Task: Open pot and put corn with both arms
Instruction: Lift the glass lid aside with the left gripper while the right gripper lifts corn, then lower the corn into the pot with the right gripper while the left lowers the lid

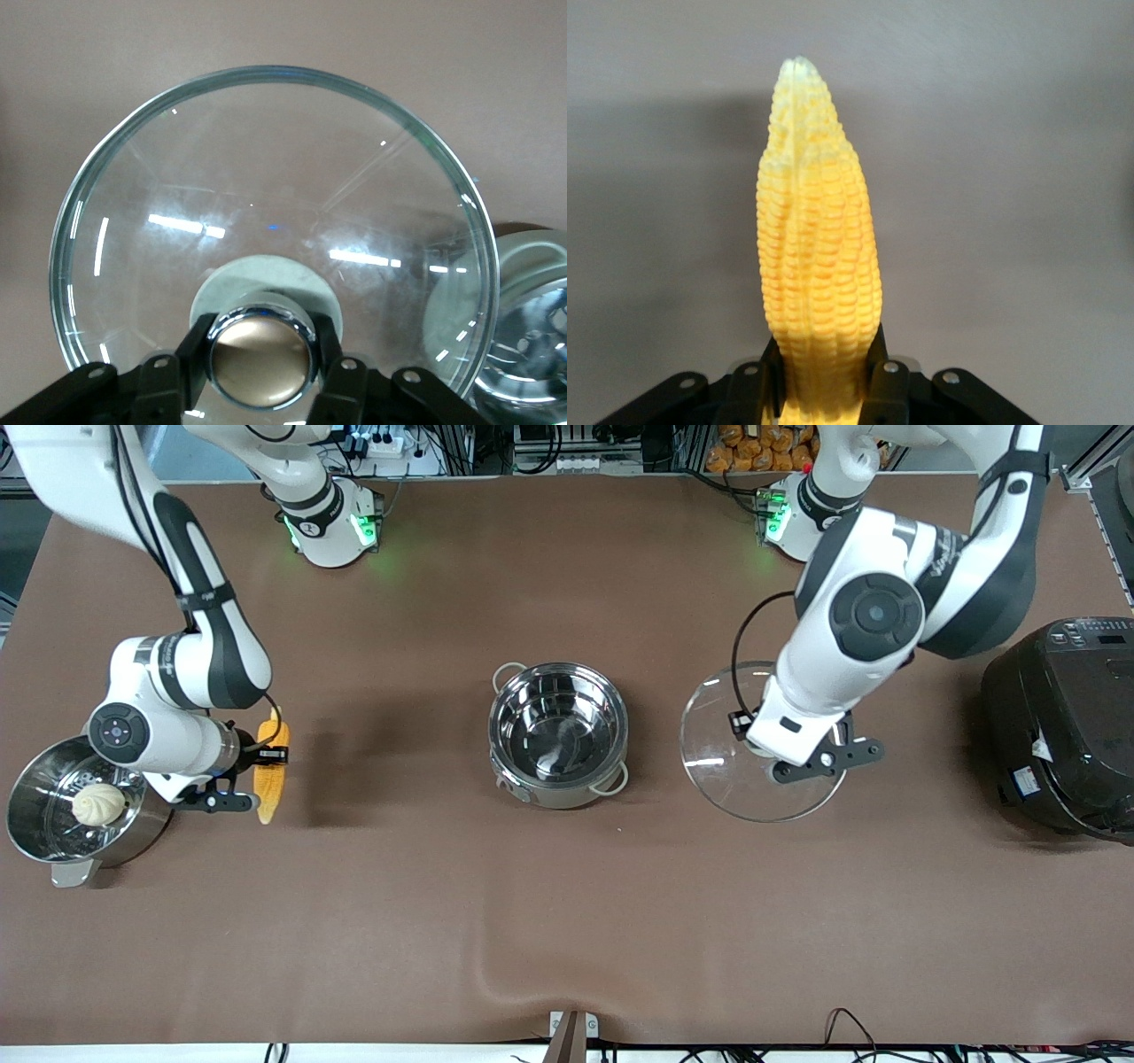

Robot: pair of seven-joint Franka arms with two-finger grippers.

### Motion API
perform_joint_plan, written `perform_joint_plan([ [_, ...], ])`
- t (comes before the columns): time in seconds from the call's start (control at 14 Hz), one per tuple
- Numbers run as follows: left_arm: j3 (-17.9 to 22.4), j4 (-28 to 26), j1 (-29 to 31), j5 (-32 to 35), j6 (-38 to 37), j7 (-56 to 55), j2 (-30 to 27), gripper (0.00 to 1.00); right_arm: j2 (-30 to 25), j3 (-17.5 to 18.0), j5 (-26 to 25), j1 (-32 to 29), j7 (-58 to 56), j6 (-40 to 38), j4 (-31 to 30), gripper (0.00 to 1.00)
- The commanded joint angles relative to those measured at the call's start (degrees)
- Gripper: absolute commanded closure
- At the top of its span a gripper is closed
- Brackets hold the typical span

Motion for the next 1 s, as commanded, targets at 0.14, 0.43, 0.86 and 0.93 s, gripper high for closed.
perform_joint_plan([
  [0.14,-0.57,-5.53,7.10,-1.03,3.91,11.31,-3.04,1.00,1.70,-0.15,11.62,12.79,13.22,-7.75,13.35,0.76],
  [0.43,-0.66,-14.91,13.00,-1.64,15.22,22.74,-4.09,1.00,11.61,-0.24,11.28,28.09,35.89,-5.81,26.70,0.74],
  [0.86,-1.09,-28.72,17.12,-3.21,29.82,28.21,-6.20,1.00,19.11,-0.42,11.19,37.96,43.76,-0.89,32.44,0.66],
  [0.93,-1.53,-31.18,17.40,-5.05,32.98,29.69,-6.03,1.00,19.02,-0.50,11.10,38.57,43.67,-1.15,32.36,0.50],
])
